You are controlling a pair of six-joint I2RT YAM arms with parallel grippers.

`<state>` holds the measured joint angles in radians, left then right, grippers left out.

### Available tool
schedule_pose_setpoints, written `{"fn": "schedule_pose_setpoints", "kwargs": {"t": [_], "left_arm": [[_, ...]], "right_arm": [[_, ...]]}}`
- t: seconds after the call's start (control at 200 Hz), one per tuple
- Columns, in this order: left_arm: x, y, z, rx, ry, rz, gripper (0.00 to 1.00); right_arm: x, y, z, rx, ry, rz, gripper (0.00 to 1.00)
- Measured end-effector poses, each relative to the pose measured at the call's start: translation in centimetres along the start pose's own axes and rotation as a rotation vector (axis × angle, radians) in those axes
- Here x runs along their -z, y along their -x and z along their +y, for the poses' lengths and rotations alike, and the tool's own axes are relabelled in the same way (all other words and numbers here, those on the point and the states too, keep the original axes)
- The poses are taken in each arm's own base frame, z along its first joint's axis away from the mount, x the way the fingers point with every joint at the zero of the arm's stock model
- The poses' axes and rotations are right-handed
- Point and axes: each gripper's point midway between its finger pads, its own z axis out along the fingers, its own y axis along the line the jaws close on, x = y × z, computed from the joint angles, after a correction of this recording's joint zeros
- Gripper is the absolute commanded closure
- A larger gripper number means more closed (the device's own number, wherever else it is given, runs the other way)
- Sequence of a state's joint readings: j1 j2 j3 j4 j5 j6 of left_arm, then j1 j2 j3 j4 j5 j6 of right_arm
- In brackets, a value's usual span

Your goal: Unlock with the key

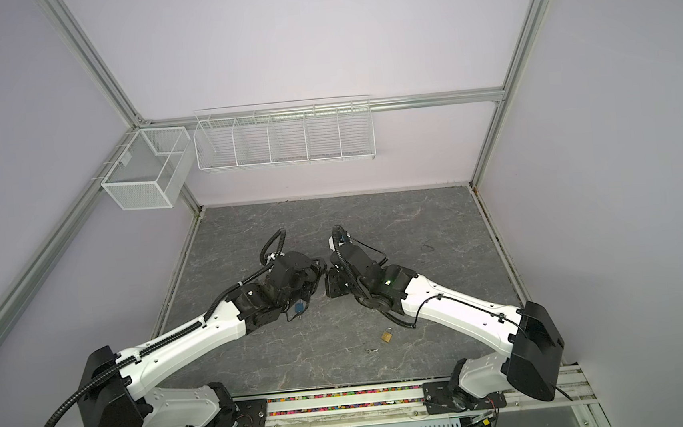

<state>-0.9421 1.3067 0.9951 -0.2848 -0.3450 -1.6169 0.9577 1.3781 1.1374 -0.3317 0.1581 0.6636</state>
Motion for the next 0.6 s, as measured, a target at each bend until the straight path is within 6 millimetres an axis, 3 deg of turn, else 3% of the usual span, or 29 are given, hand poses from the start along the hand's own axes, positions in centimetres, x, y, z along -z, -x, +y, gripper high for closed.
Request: {"fn": "schedule_pose_setpoints", "kwargs": {"t": [0.6], "left_arm": [[0.5, -0.5, -0.5, -0.002, -0.021, 0.018, 1.00]], "right_arm": [[-0.3, 1.0, -0.5, 0.070, -0.136, -0.077, 0.93]]}}
